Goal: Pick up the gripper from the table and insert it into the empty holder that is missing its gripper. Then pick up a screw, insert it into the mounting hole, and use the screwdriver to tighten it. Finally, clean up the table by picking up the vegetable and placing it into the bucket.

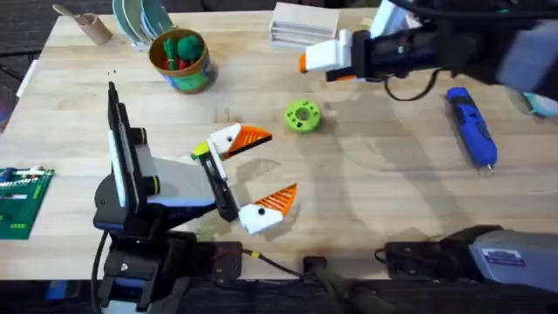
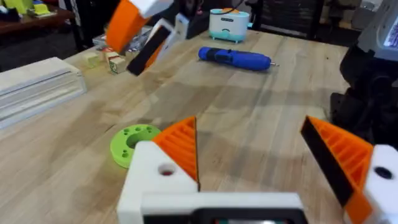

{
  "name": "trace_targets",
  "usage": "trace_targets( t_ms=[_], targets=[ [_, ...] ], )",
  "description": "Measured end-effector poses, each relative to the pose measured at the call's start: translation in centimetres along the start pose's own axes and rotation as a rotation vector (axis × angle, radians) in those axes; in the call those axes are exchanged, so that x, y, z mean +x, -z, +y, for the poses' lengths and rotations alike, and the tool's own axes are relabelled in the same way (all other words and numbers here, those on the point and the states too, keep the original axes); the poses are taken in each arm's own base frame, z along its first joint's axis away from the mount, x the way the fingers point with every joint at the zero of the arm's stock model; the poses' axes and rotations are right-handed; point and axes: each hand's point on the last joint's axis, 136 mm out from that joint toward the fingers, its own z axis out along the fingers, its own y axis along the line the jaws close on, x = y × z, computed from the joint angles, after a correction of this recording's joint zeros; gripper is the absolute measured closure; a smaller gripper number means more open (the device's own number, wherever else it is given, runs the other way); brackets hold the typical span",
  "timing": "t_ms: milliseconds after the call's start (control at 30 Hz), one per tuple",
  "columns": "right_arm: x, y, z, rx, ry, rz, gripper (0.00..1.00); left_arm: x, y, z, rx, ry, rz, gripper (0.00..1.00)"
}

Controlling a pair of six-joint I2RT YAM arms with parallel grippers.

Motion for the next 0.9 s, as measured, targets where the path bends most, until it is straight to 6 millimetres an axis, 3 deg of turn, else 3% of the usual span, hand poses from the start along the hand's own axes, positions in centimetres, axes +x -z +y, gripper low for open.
trace_targets(
  t_ms=[133,267,300,500,700,733,767,900],
  targets=[
    [1.3,1.7,-0.4,0.118,0.082,0.036,0.028,0.0,0.0,0.0,0.000,-0.001,0.000,0.008],
    [4.1,1.3,-0.1,0.168,0.164,0.142,0.027,0.0,0.0,0.0,0.000,-0.001,0.000,0.008],
    [5.3,0.4,0.2,0.167,0.224,0.193,0.026,0.0,0.0,0.0,0.000,-0.001,0.000,0.008],
    [7.7,-2.3,0.0,0.223,0.362,0.292,0.026,0.0,0.0,0.0,0.000,-0.001,0.000,0.007],
    [8.8,-4.9,-0.1,0.274,0.462,0.325,0.034,0.0,0.0,0.0,0.000,-0.001,0.000,0.007],
    [8.9,-5.4,-0.1,0.277,0.470,0.326,0.044,0.0,0.0,0.0,0.000,-0.001,0.000,0.007],
    [9.1,-6.4,-0.7,0.292,0.482,0.333,0.123,0.0,0.0,0.0,0.000,-0.001,0.000,0.007],
    [9.3,-7.0,-1.4,0.307,0.481,0.343,0.172,0.0,0.0,0.0,0.000,-0.001,0.000,0.007]
  ],
)
